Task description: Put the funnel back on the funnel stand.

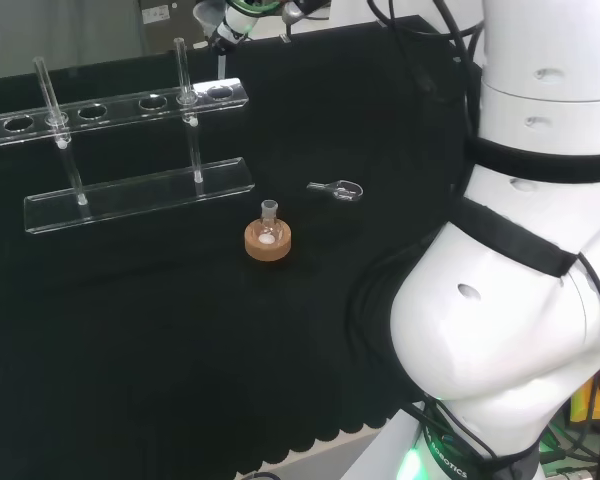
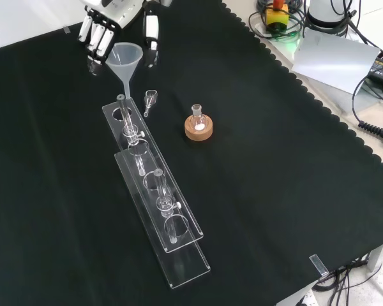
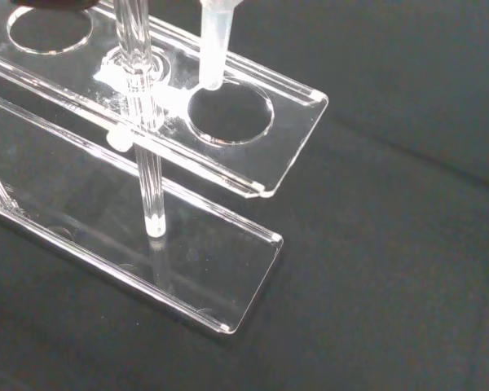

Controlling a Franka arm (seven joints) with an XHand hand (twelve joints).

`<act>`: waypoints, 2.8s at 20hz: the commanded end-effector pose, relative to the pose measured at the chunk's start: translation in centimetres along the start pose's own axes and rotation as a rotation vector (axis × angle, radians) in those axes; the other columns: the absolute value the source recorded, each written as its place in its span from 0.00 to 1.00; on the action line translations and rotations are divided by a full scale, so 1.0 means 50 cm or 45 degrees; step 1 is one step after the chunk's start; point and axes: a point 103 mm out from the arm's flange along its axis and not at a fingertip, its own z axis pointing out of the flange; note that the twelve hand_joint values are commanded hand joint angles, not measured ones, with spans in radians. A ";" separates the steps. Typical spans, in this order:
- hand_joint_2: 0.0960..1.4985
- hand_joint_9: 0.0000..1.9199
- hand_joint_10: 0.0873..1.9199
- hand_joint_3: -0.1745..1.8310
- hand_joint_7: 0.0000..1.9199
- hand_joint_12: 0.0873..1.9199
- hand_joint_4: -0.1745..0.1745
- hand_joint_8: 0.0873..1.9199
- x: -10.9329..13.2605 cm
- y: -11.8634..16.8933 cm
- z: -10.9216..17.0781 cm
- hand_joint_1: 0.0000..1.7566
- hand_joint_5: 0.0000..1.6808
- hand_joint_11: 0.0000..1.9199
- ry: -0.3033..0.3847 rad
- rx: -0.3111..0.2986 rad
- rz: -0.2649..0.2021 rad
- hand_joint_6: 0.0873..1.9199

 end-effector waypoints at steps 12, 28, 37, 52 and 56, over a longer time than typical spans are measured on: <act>0.65 0.51 0.28 0.00 0.30 0.67 0.34 0.35 -0.032 0.051 0.040 0.41 0.32 0.28 0.007 0.043 -0.022 0.02; 0.65 0.50 0.28 0.00 0.29 0.67 0.34 0.35 -0.035 0.096 0.080 0.41 0.32 0.28 0.022 0.066 -0.044 0.02; 0.65 0.47 0.28 0.00 0.27 0.68 0.34 0.36 -0.043 0.109 0.103 0.41 0.31 0.27 0.018 0.109 -0.038 0.02; 0.63 0.23 0.31 0.00 0.09 0.71 0.37 0.35 -0.014 0.089 0.119 0.37 0.16 0.20 0.034 0.185 -0.043 0.00; 0.61 0.16 0.34 0.00 0.03 0.73 0.38 0.34 0.000 0.072 0.115 0.35 0.11 0.18 0.042 0.204 -0.036 0.00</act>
